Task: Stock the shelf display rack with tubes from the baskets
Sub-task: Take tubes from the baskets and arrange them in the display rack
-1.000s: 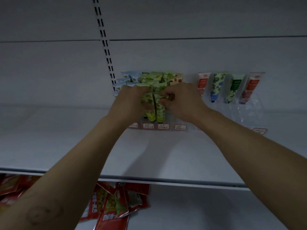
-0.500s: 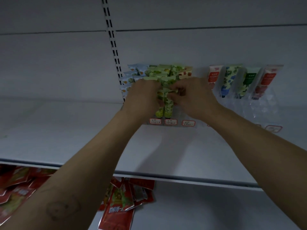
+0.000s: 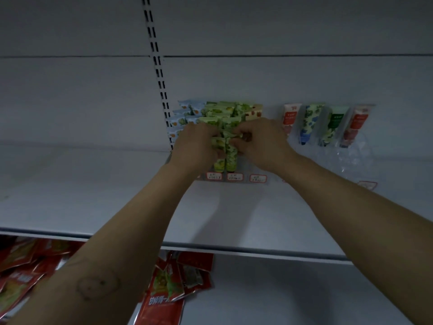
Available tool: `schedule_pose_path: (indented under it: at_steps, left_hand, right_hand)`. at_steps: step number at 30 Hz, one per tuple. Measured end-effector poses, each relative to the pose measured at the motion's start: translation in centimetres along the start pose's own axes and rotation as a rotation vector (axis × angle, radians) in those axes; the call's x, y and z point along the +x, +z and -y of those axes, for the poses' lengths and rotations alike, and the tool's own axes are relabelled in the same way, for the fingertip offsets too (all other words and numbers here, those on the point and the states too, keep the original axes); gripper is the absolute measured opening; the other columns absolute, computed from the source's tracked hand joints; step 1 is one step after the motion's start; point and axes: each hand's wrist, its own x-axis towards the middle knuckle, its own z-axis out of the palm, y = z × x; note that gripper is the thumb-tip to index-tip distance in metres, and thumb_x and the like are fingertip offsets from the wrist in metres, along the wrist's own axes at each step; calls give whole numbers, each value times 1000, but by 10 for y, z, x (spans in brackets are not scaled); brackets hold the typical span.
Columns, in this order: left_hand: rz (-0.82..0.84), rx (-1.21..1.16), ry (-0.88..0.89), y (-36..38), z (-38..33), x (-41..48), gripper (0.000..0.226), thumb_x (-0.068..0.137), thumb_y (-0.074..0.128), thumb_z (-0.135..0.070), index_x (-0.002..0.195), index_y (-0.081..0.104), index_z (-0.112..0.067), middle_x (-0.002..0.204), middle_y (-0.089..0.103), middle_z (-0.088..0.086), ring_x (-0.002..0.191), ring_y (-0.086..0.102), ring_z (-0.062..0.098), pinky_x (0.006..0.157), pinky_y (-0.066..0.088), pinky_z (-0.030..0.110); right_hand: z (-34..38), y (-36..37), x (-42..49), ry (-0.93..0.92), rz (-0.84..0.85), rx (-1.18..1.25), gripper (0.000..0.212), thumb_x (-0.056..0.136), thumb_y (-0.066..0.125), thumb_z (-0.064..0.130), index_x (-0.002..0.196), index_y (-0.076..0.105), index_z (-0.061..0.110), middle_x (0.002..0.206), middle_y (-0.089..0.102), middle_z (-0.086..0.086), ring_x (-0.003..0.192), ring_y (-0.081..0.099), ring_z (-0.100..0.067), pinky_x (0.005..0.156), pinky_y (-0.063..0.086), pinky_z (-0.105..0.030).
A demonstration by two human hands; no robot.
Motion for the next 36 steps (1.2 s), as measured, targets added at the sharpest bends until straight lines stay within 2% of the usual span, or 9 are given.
schedule_pose_path:
  at_steps: [5,7,9,11,14,19,25,31,36]
  left_hand:
    - [40,-12,-67,-2,-7,-6,46,83,73,-26,126,60,-15,123,63,11,109,59,28,87,50,36]
    - [61,-33,-95,-10,-11,-14,48,84,72,-26,129,57,-19,123,63,9,107,60,27,83,50,35]
    - [29,-35,-112,-23,-11,-24,48,84,70,-25,128,52,-21,122,62,7,105,60,27,79,47,33]
    - [-37,15,-107,-41,-12,-40,50,84,69,-26,129,50,-22,126,59,4,108,58,27,82,47,35]
    - [-5,192,-14,-62,-17,-77,44,86,66,-35,125,52,-23,123,58,5,106,57,30,83,50,38]
    - [182,314,83,-57,-23,-154,42,88,60,-48,124,51,-28,124,59,-4,110,57,22,88,49,37]
    - [360,415,172,-20,-22,-220,28,83,60,-45,102,55,-24,107,61,-3,97,59,22,73,49,34]
    - [673,406,52,56,-8,-262,46,84,61,-53,120,57,-24,120,61,1,111,57,24,84,46,34]
    - [892,357,-79,121,22,-296,45,84,62,-48,120,56,-22,124,57,3,114,55,24,90,44,35]
  right_hand:
    - [3,-2,-6,19,34,-20,27,91,61,18,117,68,13,104,70,-10,90,62,-20,61,31,-16]
    - [6,-9,-11,41,102,-12,36,89,60,11,124,63,15,110,68,-11,97,62,-23,69,40,-16]
    - [9,-14,-18,67,144,-4,51,85,63,10,134,53,17,117,65,-12,104,60,-26,80,47,-24]
    - [10,-19,-30,106,55,7,61,83,64,16,140,43,18,122,58,-12,110,55,-30,82,47,-31]
    - [20,-26,-65,73,-43,-26,53,85,62,29,135,46,19,120,55,-9,107,54,-28,77,47,-33]
    - [38,-34,-146,47,147,-23,45,85,67,42,126,57,26,104,62,8,86,59,-11,81,52,-36]
    - [45,-20,-216,30,423,-119,38,84,64,45,118,60,29,109,65,5,100,59,-17,84,50,-33]
    - [18,54,-269,103,823,-182,57,87,63,45,138,46,23,127,57,-4,110,55,-25,86,49,-34]
    - [-13,107,-305,88,1017,-213,46,89,60,34,130,51,18,120,58,-11,104,56,-29,77,46,-33]
